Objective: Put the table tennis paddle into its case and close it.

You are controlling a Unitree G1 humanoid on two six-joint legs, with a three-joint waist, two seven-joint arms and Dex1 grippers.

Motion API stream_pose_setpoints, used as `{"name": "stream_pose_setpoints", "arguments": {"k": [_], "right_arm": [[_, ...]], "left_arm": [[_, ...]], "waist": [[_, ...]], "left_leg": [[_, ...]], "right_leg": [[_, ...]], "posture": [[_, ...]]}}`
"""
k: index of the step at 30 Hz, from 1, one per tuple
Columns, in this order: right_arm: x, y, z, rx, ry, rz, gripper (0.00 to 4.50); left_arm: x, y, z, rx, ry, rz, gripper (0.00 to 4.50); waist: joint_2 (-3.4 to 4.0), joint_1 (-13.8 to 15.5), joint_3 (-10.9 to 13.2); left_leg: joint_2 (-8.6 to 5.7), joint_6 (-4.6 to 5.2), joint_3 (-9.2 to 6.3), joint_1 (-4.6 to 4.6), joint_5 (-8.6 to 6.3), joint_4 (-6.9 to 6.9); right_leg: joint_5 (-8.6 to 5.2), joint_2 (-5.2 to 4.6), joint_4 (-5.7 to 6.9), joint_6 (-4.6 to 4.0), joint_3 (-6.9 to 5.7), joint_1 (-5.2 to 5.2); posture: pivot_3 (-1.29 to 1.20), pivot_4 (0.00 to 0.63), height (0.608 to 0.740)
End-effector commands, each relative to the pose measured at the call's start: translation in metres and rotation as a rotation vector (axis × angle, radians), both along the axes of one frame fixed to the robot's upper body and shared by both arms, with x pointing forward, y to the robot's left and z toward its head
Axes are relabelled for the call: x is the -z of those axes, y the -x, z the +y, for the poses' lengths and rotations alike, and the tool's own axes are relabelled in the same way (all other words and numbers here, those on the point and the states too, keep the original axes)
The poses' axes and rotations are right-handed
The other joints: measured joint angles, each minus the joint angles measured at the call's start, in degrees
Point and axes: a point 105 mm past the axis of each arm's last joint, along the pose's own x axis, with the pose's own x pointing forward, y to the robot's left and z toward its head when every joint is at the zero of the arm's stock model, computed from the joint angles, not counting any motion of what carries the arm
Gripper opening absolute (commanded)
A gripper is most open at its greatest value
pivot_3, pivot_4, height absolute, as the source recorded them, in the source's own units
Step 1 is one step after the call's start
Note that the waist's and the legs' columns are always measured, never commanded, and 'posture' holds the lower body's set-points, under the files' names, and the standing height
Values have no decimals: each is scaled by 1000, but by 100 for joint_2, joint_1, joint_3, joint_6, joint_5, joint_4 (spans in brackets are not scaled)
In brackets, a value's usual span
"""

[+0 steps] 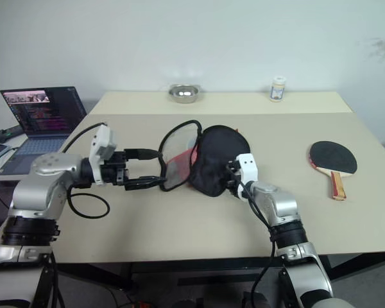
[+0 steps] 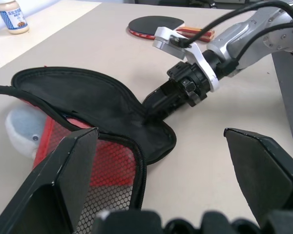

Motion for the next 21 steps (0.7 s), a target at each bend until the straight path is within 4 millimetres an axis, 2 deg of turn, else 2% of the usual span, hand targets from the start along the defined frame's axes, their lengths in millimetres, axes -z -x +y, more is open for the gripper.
{"name": "stream_pose_setpoints", "arguments": {"k": [1,3,8,13,17,21], "right_arm": [[-18,-6,2,11,-14,-64,667],[-19,-6,2,18,-14,-68,30],[-31,-10,0,40,-35,-93,30],[-52,-15,-11,58,-52,-131,30],[-74,-17,-43,95,-24,-171,30],[-78,-11,-75,126,26,-166,30]], "left_arm": [[-16,4,0,5,5,-62,4500],[-16,3,-1,6,6,-63,4500],[-13,1,0,4,11,-64,4500],[-7,0,2,9,15,-58,4500],[-1,-1,3,28,7,-56,4500],[4,-2,0,53,-2,-55,4500]], "waist": [[0,0,0],[0,0,0],[0,0,0],[0,-1,0],[0,3,0],[0,19,0]], "left_leg": [[0,0,2,1,0,0],[0,0,7,0,0,0],[0,0,18,-1,0,0],[3,0,43,0,0,-1],[3,0,46,-2,0,-2],[3,2,47,-4,-1,-3]], "right_leg": [[0,0,2,0,3,-1],[0,1,4,0,10,-5],[0,2,12,0,25,-17],[0,9,19,0,54,-30],[0,9,18,0,59,-33],[0,10,14,0,58,-32]], "posture": [[0,150,740],[0,150,740],[0,150,740],[0,150,740],[0,150,740],[0,150,740]]}}
